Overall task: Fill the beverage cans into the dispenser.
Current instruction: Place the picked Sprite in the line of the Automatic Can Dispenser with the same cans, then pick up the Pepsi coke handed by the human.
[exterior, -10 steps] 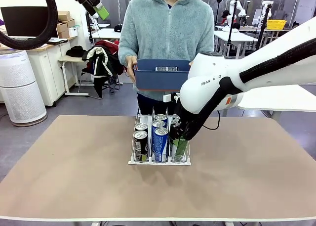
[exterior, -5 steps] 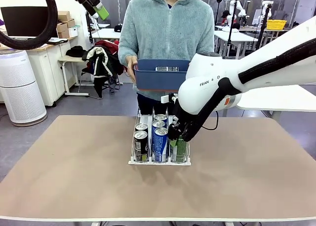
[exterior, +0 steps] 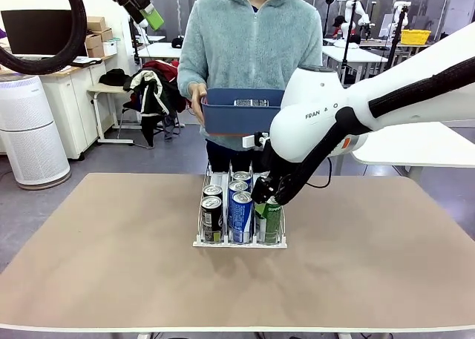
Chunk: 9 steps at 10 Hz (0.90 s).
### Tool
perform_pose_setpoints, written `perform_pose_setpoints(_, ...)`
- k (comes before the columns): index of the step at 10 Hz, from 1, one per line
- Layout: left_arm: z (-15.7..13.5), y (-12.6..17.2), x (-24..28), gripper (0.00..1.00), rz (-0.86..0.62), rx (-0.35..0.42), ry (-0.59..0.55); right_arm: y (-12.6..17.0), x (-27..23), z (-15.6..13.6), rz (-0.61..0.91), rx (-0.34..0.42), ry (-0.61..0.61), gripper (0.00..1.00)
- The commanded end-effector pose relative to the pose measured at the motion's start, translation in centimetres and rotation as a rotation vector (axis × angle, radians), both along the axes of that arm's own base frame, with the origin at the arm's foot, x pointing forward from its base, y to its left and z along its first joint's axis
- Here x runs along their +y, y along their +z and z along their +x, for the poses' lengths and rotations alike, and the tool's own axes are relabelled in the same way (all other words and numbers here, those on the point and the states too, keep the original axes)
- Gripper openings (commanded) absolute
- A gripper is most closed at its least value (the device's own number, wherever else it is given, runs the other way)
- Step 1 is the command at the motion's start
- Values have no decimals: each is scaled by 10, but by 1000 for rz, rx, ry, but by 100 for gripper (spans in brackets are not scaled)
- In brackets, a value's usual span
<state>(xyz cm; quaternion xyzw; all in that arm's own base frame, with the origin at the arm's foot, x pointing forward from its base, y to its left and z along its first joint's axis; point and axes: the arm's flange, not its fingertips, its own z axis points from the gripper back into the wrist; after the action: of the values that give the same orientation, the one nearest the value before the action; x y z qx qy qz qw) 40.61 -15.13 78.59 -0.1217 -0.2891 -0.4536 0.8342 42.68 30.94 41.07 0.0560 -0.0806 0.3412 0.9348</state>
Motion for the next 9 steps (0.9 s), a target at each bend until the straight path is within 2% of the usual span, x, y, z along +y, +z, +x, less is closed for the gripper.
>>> perform_pose_setpoints(1,0,-2,2,94,-7,2,-3,7,-6,-13,-10,3,10,100)
perform_pose_setpoints(2,0,-2,2,94,-7,2,-3,0,0,0,0,0,0,100)
perform_pose_setpoints(9,0,-2,2,94,-7,2,-3,0,0,0,0,0,0,100)
